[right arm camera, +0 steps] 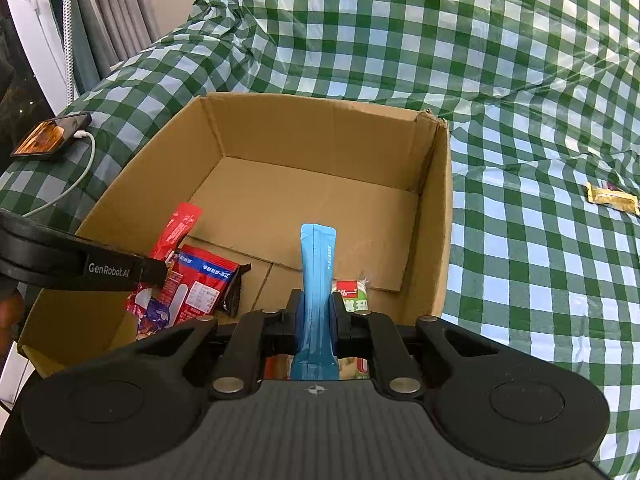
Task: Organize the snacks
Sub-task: 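Carry the red stick and blue stick over the box with both tools, then open both tools to drop the red stick and blue stick into the box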
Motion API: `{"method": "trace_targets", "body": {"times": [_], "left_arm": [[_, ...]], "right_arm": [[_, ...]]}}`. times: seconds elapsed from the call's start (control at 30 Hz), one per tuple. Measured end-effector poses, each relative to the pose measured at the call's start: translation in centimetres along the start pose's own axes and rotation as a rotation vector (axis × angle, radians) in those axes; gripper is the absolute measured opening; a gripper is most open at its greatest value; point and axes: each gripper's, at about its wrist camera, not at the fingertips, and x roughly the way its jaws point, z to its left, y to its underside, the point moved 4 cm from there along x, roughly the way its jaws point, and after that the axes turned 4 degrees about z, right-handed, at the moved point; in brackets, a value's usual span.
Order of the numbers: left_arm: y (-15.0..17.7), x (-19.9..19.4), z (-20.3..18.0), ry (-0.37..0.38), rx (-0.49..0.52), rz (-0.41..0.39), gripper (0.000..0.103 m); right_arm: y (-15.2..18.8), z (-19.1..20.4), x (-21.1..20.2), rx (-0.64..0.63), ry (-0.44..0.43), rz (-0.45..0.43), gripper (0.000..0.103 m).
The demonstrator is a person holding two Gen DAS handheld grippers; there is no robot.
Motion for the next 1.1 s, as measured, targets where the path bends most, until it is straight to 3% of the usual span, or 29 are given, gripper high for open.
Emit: {"method": "trace_targets", "body": {"times": [0.63, 0.67, 0.73, 0.77, 0.8, 0.83, 0.9, 1.03, 1.1], "left_arm": [[0.0, 0.8, 0.4, -0.017, 0.000, 0.021, 0.012], [-0.1, 0.7, 0.5, -0.021, -0.006, 0.018, 0.019], [-0.1, 0.3, 0.7, -0.024, -0.010, 0.014, 0.058], [-0.1, 0.0, 0.8, -0.032, -0.015, 0.005, 0.092], [-0.2, -0.4, 0.9, -0.050, -0.025, -0.011, 0.102], [-0.1, -1.0, 1.0, -0.069, -0.031, -0.037, 0.103], [0.0, -1.9, 1.1, -0.089, -0.012, -0.049, 0.103], [1.0, -3.4, 0.9, -0.094, 0.008, -0.043, 0.103], [1.8, -4.6, 0.7, -0.093, 0.019, -0.055, 0.103]], "right_arm": [[-0.1, -0.3, 0.5, 0.011, 0.006, 0.006, 0.015], [-0.2, -0.4, 0.5, 0.016, 0.005, 0.007, 0.016], [-0.3, -0.6, 0.4, 0.039, 0.009, 0.012, 0.022], [-0.3, -0.5, 0.4, 0.049, 0.007, 0.017, 0.024], [-0.3, -0.6, 0.2, 0.058, 0.006, 0.017, 0.033], [-0.4, -0.6, -0.1, 0.066, 0.007, 0.015, 0.044], [-0.3, -0.4, -0.8, 0.075, 0.004, 0.006, 0.058], [0.4, 0.1, -2.6, 0.067, -0.005, -0.009, 0.072], [0.9, 0.4, -3.7, 0.065, -0.005, -0.014, 0.074]]}}
